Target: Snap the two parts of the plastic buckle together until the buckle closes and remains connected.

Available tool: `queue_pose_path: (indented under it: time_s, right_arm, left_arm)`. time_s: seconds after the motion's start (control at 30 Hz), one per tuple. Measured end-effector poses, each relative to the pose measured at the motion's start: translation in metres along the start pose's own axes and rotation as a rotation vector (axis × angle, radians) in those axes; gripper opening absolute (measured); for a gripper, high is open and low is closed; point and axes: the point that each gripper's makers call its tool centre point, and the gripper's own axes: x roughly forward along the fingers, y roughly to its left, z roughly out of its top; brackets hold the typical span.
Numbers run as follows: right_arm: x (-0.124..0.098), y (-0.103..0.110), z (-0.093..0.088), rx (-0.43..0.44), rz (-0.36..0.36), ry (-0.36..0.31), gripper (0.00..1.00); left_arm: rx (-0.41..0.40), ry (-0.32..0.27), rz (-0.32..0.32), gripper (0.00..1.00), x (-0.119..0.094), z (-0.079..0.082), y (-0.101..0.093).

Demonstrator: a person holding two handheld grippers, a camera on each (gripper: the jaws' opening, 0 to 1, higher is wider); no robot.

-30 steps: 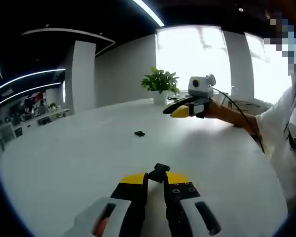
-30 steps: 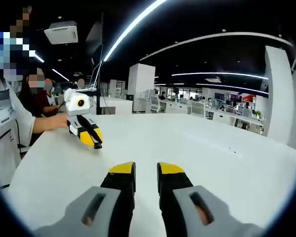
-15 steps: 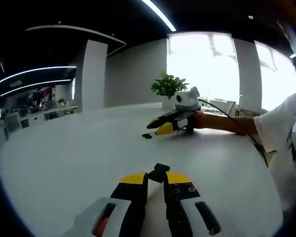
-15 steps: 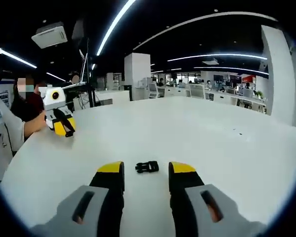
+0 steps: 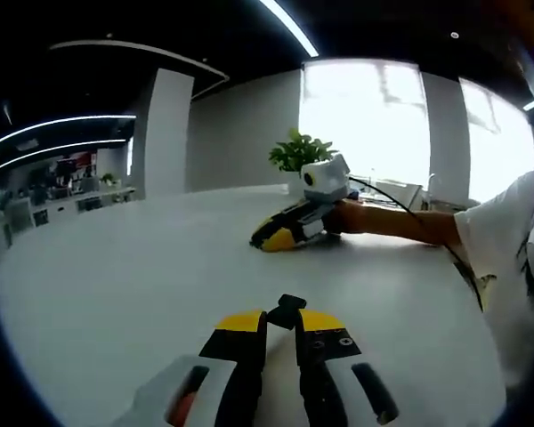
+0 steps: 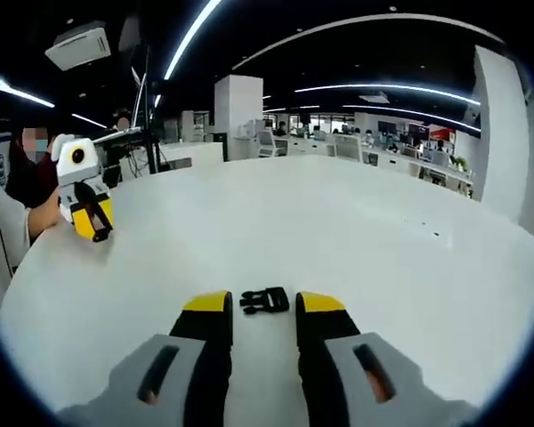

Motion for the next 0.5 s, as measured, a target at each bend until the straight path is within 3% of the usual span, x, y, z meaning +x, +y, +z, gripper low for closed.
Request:
queue_pose_path:
  time_s: [0.33,0.5]
  right_arm:
    - [-0.002,0.005,0.001,0.003,-0.004,0.022,0.22]
    - [-0.007,0.011,0.009,0.046,-0.003,-0.005,0.21]
  left_arm:
    - [-0.006,-0.005,0.01,0.12,-0.002,0.002,0.001]
    - [-0.006,-0.002,0.006,0.12,-0.001,0.001,0.0]
